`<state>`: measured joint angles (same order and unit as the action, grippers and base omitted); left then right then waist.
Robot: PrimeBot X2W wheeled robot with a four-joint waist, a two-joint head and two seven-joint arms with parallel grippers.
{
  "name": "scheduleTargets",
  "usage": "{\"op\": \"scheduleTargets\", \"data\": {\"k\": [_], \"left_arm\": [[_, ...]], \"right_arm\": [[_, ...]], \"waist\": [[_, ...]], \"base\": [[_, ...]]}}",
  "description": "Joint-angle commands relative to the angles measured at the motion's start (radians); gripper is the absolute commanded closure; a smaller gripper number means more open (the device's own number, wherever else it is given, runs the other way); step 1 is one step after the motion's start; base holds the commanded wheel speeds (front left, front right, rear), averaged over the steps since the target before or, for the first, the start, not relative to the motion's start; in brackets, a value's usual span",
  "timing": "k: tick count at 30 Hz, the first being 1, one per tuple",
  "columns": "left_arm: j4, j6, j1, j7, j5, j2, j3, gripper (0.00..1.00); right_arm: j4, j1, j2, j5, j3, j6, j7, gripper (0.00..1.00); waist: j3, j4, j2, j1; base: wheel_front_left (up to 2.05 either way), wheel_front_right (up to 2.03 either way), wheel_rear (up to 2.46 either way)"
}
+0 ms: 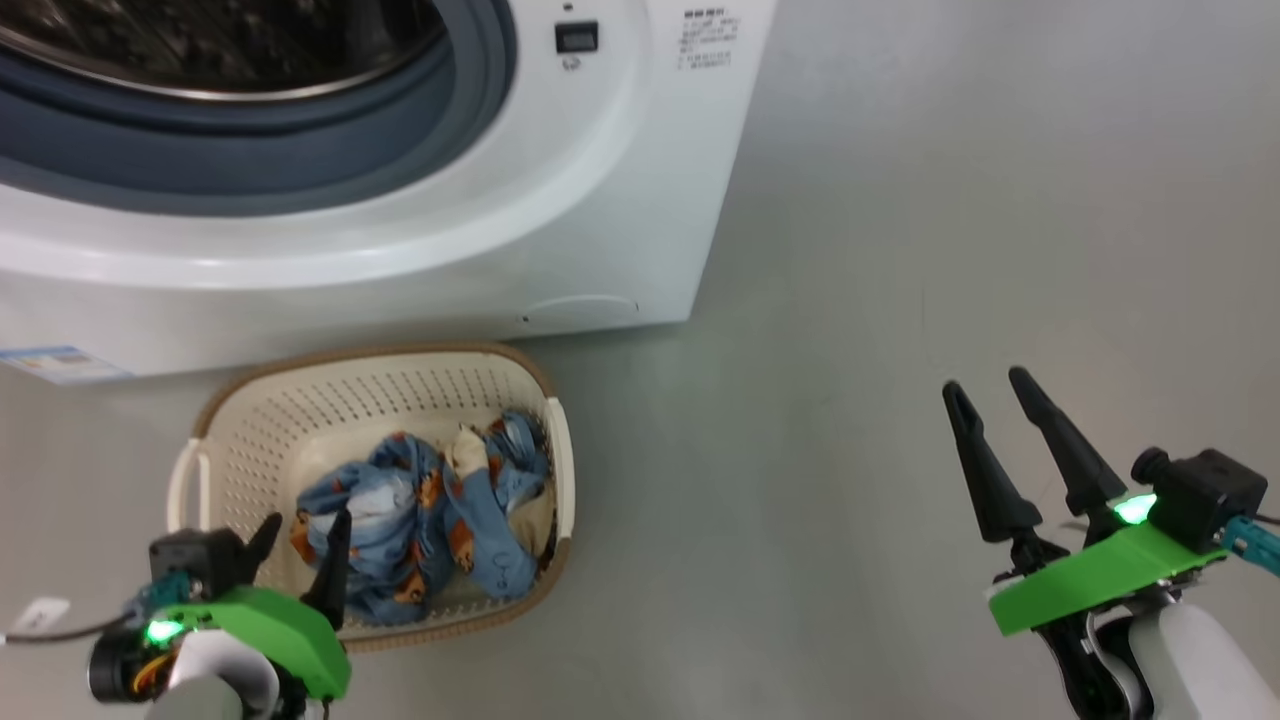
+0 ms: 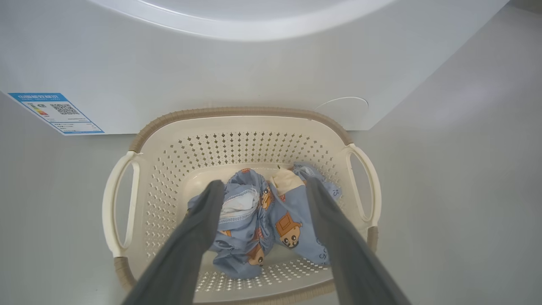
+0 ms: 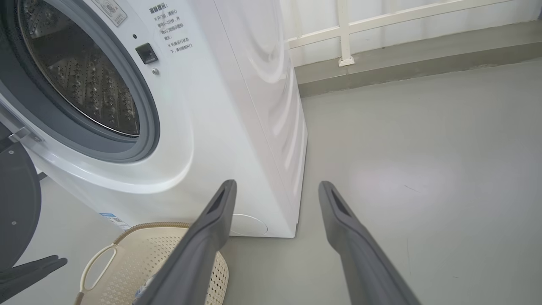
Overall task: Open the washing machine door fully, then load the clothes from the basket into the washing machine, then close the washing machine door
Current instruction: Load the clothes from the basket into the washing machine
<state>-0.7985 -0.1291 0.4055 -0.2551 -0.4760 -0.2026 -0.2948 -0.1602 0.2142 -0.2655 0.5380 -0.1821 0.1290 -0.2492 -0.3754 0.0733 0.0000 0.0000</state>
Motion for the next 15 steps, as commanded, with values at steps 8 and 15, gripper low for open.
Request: {"op": "scheduleTargets", "data": {"k": [8, 15], "left_arm": [[-0.137, -0.002, 0.154, -0.007, -0.05, -0.058, -0.058, 0.0], [-0.246, -0.002, 0.257, -0.007, -0.097, -0.073, -0.127, 0.0]], "right_arm": [[0.035, 0.066, 0.018, -0.021, -0.026, 0.002, -0.013, 0.0], [0.044, 0.11, 0.039, -0.029, -0.034, 0.002, -0.013, 0.0]], "waist": [[-0.154, 0.025, 0.0, 0.0], [-0.232, 0.044, 0.0, 0.0]], "base": [[0.0, 0.0, 0.0], [0.0, 0.0, 0.0]]}}
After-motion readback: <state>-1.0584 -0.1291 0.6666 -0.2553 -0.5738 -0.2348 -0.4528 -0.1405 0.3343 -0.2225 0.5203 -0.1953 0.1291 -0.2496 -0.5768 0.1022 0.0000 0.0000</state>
